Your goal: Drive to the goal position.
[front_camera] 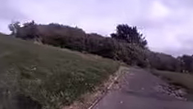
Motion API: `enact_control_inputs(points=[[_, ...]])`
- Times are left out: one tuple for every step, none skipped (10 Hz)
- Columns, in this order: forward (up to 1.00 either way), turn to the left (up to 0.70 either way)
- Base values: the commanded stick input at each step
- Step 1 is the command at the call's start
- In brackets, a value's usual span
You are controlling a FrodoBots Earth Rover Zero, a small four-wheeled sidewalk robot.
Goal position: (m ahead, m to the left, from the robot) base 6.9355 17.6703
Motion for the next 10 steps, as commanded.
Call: enact_control_inputs(points=[[0.0, -0.59], [0.0, -0.49], [0.0, -0.29], [0.0, -0.09], [0.0, 0.0], [0.0, 0.0], [0.0, -0.41], [0.0, -0.6], [0.0, -0.7], [0.0, -0.7]])
